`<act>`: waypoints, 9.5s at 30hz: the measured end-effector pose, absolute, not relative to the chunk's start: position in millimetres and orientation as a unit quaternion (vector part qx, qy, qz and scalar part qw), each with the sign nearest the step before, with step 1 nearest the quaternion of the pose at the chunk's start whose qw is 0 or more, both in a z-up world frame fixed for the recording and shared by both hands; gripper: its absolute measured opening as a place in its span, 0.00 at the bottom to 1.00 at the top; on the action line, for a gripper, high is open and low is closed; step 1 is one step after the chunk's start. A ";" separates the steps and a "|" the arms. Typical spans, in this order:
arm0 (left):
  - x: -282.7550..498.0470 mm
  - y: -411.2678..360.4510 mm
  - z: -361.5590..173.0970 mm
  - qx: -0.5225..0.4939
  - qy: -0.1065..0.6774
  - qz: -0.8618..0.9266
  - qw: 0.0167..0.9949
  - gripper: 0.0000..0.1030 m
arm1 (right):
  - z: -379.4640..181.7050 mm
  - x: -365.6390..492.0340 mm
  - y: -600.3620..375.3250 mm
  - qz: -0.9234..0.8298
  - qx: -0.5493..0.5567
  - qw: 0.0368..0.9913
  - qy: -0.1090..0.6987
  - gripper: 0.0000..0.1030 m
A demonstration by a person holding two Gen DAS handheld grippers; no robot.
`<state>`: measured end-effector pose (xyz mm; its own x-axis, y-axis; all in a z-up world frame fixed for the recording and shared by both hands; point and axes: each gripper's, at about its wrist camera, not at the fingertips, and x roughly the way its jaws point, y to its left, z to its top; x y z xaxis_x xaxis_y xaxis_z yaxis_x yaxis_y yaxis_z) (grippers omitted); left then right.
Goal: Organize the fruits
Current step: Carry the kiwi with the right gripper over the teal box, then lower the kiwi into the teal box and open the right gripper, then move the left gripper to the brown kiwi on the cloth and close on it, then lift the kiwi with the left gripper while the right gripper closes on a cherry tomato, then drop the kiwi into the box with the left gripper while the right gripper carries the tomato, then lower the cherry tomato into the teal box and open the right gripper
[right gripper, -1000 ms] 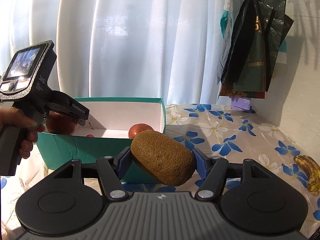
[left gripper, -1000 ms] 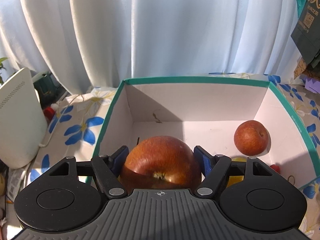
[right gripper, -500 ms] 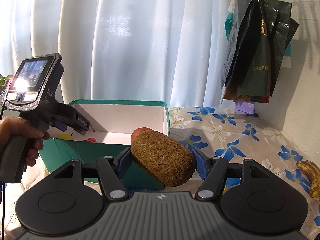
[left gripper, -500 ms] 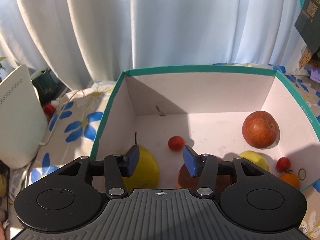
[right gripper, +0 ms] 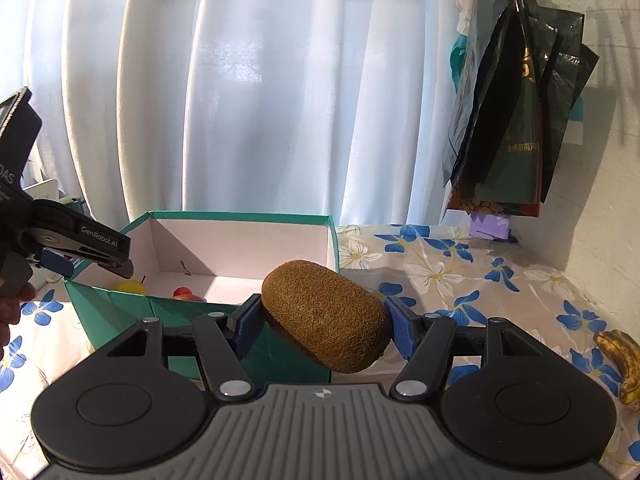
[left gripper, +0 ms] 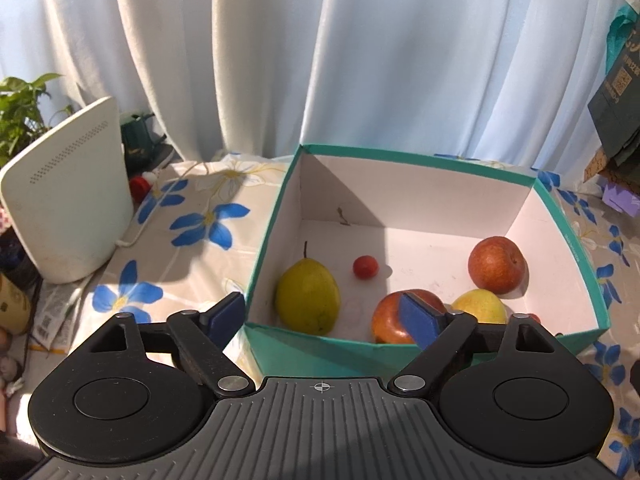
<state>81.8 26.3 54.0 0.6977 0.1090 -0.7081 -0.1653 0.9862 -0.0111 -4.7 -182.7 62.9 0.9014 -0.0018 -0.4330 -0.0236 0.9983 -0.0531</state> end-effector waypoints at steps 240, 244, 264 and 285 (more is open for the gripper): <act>144.6 17.3 17.0 0.015 0.421 0.015 0.907 0.47 | 97.9 20.8 -151.7 -0.001 -0.033 0.981 0.190 0.25; 147.0 15.8 13.6 0.023 0.421 0.016 0.906 0.47 | 96.7 23.0 -151.8 -0.001 -0.033 0.981 0.191 0.25; 149.1 8.2 10.8 0.045 0.410 0.018 0.911 0.52 | 93.1 28.1 -154.8 -0.004 -0.028 0.981 0.194 0.25; 84.3 38.7 69.5 -0.025 0.358 0.056 0.932 0.97 | 91.5 28.9 -152.1 0.002 -0.028 0.981 0.190 0.25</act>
<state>84.3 38.7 69.5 0.7373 0.0860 -0.6701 -0.1224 0.9925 -0.0073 28.9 -152.1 91.5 0.9274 -0.0061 -0.3740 -0.0152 0.9984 -0.0541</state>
